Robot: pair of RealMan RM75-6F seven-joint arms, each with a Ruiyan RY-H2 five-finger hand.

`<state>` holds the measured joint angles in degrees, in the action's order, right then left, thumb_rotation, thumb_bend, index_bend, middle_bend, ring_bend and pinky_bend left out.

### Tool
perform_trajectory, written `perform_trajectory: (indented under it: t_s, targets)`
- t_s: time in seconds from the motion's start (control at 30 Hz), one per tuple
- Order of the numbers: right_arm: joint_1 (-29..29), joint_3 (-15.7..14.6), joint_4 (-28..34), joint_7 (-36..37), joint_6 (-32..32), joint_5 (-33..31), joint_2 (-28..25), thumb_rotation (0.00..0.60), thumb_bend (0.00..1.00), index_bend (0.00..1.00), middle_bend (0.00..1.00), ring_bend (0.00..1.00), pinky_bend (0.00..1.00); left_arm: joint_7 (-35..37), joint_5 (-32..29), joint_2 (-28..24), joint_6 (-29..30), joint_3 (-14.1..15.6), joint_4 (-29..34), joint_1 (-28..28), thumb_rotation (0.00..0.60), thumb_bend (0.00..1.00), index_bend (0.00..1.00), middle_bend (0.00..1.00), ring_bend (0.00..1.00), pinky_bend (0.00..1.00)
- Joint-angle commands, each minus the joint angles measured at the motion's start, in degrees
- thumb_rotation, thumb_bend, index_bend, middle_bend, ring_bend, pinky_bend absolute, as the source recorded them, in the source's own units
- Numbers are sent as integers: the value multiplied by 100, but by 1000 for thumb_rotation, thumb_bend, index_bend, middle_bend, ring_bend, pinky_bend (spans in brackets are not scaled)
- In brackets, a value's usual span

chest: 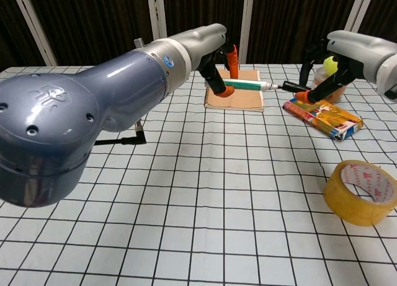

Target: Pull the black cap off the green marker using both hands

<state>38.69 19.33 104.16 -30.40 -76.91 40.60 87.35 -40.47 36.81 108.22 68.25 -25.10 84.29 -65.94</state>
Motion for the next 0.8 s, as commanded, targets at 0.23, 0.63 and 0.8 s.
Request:
perform_trajectory:
  t_s: [0.23, 0.63, 0.8]
  targets:
    - [-126, -59, -107, 142, 71, -6, -95, 600, 396, 693, 74, 101, 36, 107, 65, -70, -51, 57, 1, 102, 600, 516, 652, 257, 0, 0]
    - [-239, -260, -465, 227, 407, -163, -129, 600, 396, 691, 73, 102, 36, 193, 193, -405, -55, 536, 121, 558, 600, 516, 653, 253, 0, 0]
    - [-215, -305, -703, 235, 545, -221, -21, 600, 396, 685, 73, 101, 36, 389, 290, -477, -139, 746, 40, 777, 600, 516, 653, 253, 0, 0]
